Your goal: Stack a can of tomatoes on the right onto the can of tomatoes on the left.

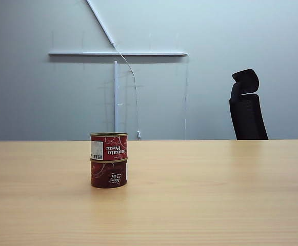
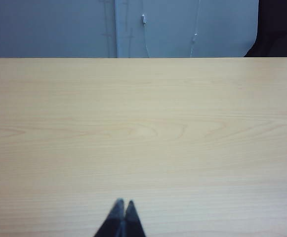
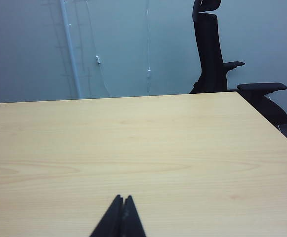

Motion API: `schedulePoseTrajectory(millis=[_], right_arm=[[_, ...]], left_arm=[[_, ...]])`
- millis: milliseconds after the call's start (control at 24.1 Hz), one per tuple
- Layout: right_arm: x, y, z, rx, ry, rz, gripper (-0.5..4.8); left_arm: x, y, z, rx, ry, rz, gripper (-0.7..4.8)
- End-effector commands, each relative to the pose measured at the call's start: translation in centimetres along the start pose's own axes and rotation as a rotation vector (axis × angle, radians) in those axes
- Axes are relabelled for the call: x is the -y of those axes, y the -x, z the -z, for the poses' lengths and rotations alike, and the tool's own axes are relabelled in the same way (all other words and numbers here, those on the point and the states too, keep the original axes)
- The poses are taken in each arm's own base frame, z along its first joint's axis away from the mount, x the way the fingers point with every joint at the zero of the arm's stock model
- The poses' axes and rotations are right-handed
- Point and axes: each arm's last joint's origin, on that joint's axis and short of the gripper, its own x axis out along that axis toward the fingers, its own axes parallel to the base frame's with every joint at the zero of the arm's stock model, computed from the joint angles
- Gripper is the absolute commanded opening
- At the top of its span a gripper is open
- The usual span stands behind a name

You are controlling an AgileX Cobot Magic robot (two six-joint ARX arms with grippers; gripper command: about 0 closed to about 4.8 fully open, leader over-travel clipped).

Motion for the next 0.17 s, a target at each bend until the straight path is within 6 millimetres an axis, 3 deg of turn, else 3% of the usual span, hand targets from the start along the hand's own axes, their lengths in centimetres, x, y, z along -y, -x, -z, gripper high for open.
schedulePoseTrajectory(millis=[41, 166], right_arm=[[0.02, 0.00, -0.05, 0.015, 0.002, 0.002, -0.08], [0.02, 0.00, -0.05, 0.015, 0.002, 0.002, -0.08]], left_arm=[[0.02, 0.02, -0.14, 0.008, -0.002, 0.006, -0.04], [0.02, 0.02, -0.14, 0.008, -0.002, 0.006, -0.04]])
